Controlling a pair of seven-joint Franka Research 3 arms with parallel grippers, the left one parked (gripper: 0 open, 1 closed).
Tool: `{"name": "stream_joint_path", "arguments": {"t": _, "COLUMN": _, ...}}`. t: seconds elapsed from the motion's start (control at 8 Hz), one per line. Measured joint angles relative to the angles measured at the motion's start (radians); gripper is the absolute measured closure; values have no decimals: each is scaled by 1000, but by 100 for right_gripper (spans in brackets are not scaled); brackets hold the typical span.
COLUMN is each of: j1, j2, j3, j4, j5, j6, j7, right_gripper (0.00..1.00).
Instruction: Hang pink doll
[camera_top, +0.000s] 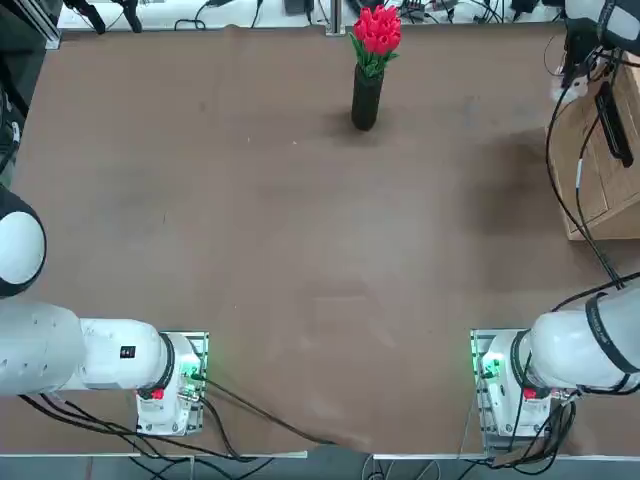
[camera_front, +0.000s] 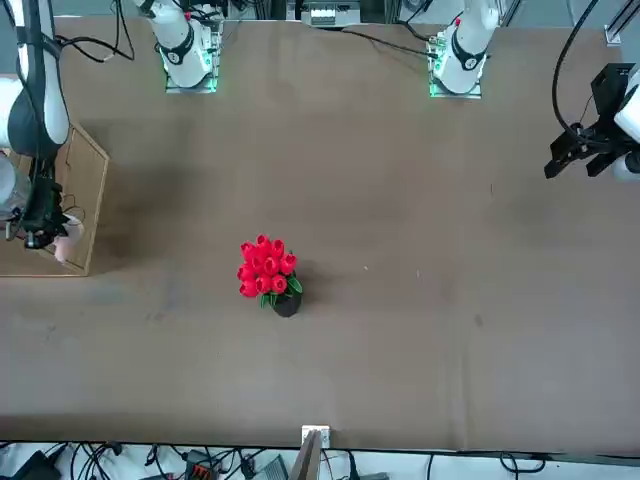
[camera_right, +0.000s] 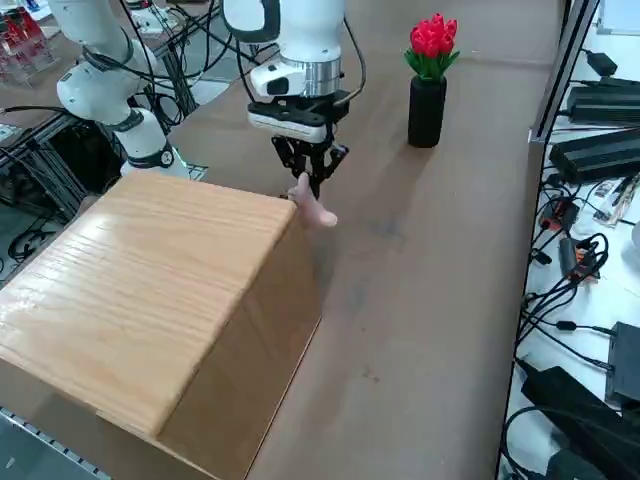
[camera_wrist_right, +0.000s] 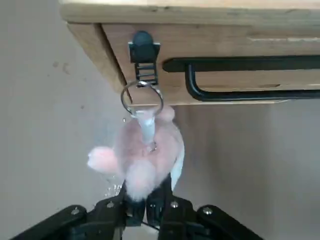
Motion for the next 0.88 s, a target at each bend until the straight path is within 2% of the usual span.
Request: {"name": "stream_joint_path", "arguments": {"t": 0.88, "j1": -41, "j2": -5, "j3": 0, "j4": -34, "j5": 0, "j6": 65, "j7": -5, "right_gripper": 94}}
